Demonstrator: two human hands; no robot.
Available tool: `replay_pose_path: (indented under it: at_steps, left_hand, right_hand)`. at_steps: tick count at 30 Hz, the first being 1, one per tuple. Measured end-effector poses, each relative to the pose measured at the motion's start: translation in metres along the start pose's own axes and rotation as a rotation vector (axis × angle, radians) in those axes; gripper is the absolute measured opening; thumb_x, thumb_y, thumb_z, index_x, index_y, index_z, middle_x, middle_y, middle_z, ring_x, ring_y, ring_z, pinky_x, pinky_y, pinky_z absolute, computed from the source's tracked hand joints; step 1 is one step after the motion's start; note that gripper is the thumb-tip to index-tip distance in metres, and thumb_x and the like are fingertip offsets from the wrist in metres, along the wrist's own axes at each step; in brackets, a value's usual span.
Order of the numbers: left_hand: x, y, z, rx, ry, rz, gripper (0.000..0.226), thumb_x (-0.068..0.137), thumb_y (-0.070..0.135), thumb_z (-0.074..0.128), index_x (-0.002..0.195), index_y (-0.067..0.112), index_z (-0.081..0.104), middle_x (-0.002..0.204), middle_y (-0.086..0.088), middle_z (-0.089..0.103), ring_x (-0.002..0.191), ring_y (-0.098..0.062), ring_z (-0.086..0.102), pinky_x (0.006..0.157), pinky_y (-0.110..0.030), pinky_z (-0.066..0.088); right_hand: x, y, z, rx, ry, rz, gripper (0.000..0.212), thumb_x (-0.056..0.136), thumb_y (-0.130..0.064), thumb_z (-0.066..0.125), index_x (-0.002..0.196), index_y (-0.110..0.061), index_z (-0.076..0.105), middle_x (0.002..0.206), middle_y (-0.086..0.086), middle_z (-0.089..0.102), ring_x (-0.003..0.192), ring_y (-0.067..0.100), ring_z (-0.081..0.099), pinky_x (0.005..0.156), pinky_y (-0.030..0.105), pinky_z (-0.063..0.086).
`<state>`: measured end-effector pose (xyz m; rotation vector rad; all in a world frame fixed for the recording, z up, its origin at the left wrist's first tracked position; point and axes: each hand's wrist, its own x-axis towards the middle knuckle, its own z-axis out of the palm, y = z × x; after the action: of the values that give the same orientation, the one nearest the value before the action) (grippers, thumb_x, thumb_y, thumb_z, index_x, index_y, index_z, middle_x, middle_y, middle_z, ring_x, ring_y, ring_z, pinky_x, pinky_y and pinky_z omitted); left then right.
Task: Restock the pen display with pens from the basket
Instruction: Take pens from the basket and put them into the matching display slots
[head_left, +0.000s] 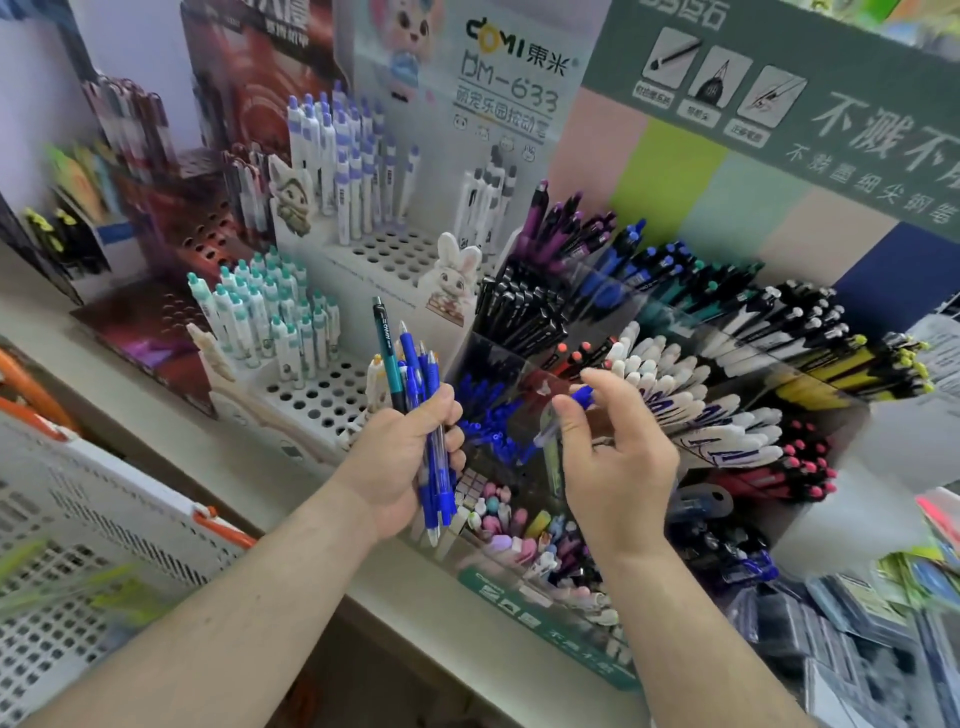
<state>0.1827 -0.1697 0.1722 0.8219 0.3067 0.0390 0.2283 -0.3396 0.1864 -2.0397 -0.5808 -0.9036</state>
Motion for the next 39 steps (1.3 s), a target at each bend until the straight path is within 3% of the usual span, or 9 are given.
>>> replay_pose_path:
  at_steps: [6,11,14,19,22,24,29,33,39]
  left_hand:
    - [0.004,0.003,-0.002,0.022,-0.049,-0.019,0.016,0.085,0.029,0.062,0.082,0.015,0.054,0.070,0.004,0.051,0.057,-0.010,0.044,0.060,-0.026,0.042]
    - [0.004,0.005,-0.005,0.010,-0.082,-0.039,0.019,0.082,0.030,0.062,0.081,0.014,0.054,0.069,0.003,0.051,0.058,-0.010,0.046,0.062,-0.028,0.042]
    - [0.005,0.005,-0.006,0.019,-0.110,-0.048,0.021,0.083,0.031,0.062,0.085,0.013,0.051,0.069,0.004,0.051,0.058,-0.010,0.047,0.060,-0.026,0.045]
    - [0.004,0.006,-0.007,0.009,-0.111,-0.033,0.021,0.080,0.034,0.063,0.080,0.014,0.059,0.071,0.004,0.053,0.058,-0.010,0.049,0.060,-0.027,0.047]
    - [0.003,0.009,-0.003,-0.024,-0.081,-0.037,0.022,0.075,0.039,0.064,0.067,0.020,0.072,0.069,0.002,0.056,0.058,-0.011,0.052,0.066,-0.031,0.045]
    - [0.003,0.012,0.000,-0.037,-0.074,-0.017,0.023,0.076,0.039,0.062,0.075,0.017,0.068,0.071,0.001,0.056,0.056,-0.011,0.050,0.064,-0.030,0.045]
    - [0.007,0.025,-0.006,-0.005,-0.070,0.059,0.030,0.081,0.040,0.056,0.085,0.011,0.063,0.075,-0.003,0.059,0.062,-0.015,0.052,0.057,-0.028,0.051]
    - [0.008,0.039,-0.009,-0.177,-0.094,0.048,0.022,0.085,0.036,0.054,0.084,0.014,0.057,0.077,-0.001,0.059,0.056,-0.011,0.050,0.049,-0.023,0.046]
    - [-0.005,0.035,0.006,-0.297,-0.202,-0.021,0.012,0.084,0.019,0.055,0.078,0.011,0.062,0.074,-0.001,0.057,0.055,-0.010,0.055,0.045,-0.020,0.042]
  right_hand:
    - [-0.013,0.008,0.016,-0.193,-0.140,-0.172,0.015,0.083,-0.010,0.073,0.097,-0.006,0.076,0.079,0.004,0.072,0.067,0.020,0.066,0.057,0.031,0.056]
    - [-0.015,0.004,0.021,-0.469,-0.321,-0.161,0.012,0.074,-0.005,0.080,0.070,-0.013,0.072,0.062,0.001,0.066,0.061,0.028,0.054,0.059,0.039,0.050]
    - [-0.007,-0.006,0.022,-0.476,-0.368,-0.066,0.015,0.069,-0.010,0.086,0.078,-0.015,0.076,0.059,0.000,0.067,0.058,0.027,0.056,0.060,0.035,0.050]
    - [0.009,-0.045,0.014,-0.201,-0.388,0.141,0.012,0.085,-0.028,0.071,0.076,-0.021,0.071,0.063,-0.010,0.065,0.061,0.015,0.059,0.060,0.034,0.051]
    - [0.006,-0.072,0.011,0.013,-0.641,0.475,0.023,0.074,-0.047,0.078,0.078,-0.028,0.064,0.061,-0.009,0.064,0.055,0.006,0.058,0.057,0.030,0.052]
    - [-0.002,-0.079,0.011,-0.003,-0.758,0.489,0.027,0.072,-0.045,0.081,0.083,-0.030,0.061,0.065,-0.007,0.065,0.057,0.007,0.059,0.059,0.028,0.052]
    - [-0.006,-0.072,0.003,0.143,-0.647,0.606,0.009,0.086,-0.021,0.073,0.081,-0.028,0.069,0.069,-0.006,0.068,0.058,0.011,0.060,0.059,0.038,0.057]
    - [0.005,-0.065,-0.014,0.304,-0.411,0.774,0.015,0.091,-0.014,0.069,0.090,-0.027,0.076,0.070,-0.006,0.071,0.059,0.007,0.060,0.056,0.020,0.052]
    - [0.014,-0.060,-0.020,0.634,-0.069,0.998,0.015,0.092,-0.003,0.066,0.106,-0.009,0.065,0.069,0.003,0.069,0.059,0.013,0.065,0.062,0.025,0.054]
